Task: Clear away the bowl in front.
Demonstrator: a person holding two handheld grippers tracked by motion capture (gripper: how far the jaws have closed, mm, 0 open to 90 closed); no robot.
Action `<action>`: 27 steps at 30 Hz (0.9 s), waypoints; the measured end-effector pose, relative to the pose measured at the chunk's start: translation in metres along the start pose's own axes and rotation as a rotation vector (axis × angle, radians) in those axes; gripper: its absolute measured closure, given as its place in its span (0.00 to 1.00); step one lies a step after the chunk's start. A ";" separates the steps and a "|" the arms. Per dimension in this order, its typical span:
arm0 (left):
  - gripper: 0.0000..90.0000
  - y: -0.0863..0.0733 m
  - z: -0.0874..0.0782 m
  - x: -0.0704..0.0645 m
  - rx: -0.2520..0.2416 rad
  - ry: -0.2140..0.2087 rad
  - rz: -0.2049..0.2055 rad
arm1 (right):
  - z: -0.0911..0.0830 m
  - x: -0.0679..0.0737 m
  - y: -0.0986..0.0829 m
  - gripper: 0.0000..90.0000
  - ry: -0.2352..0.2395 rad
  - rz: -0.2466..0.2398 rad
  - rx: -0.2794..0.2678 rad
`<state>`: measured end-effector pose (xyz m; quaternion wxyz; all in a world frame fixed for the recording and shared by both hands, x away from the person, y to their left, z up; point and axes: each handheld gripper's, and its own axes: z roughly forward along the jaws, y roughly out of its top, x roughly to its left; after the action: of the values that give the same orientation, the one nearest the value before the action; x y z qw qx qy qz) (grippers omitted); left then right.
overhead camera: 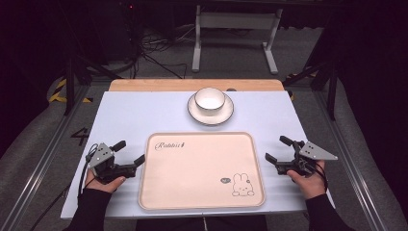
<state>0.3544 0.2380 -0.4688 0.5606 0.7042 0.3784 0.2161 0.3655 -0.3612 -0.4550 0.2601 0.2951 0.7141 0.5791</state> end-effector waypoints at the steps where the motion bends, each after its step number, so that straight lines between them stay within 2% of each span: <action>1: 0.05 0.000 0.000 0.000 0.000 0.000 0.000 | 0.000 0.000 0.000 0.08 0.000 0.000 -0.001; 3: 0.06 0.001 0.000 0.000 0.007 0.001 0.007 | 0.000 0.000 0.000 0.08 0.000 0.000 -0.002; 6: 0.06 0.001 0.000 0.002 0.013 -0.028 -0.011 | 0.000 0.000 0.000 0.08 0.000 -0.003 0.003; 10: 0.06 0.004 -0.001 0.003 0.012 -0.025 0.001 | 0.000 0.000 0.000 0.08 0.001 -0.001 0.003; 15: 0.06 0.017 -0.001 0.001 -0.010 -0.016 0.002 | 0.000 0.000 0.000 0.08 0.001 -0.004 0.005; 19: 0.06 0.026 0.000 0.001 0.010 -0.047 0.020 | 0.000 0.000 0.000 0.08 0.004 0.004 0.004; 23: 0.06 0.030 -0.001 0.001 -0.003 -0.055 0.010 | 0.000 0.000 0.000 0.08 0.006 0.004 0.004; 26: 0.06 0.035 -0.001 -0.001 0.008 -0.052 0.027 | 0.000 0.000 0.000 0.08 0.007 0.003 0.004; 27: 0.03 0.037 -0.001 -0.003 0.013 -0.081 0.019 | 0.000 0.000 0.000 0.08 0.007 0.003 0.004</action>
<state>0.3626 0.2328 -0.4326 0.5686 0.7196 0.3502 0.1903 0.3660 -0.3612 -0.4548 0.2562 0.2948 0.7158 0.5789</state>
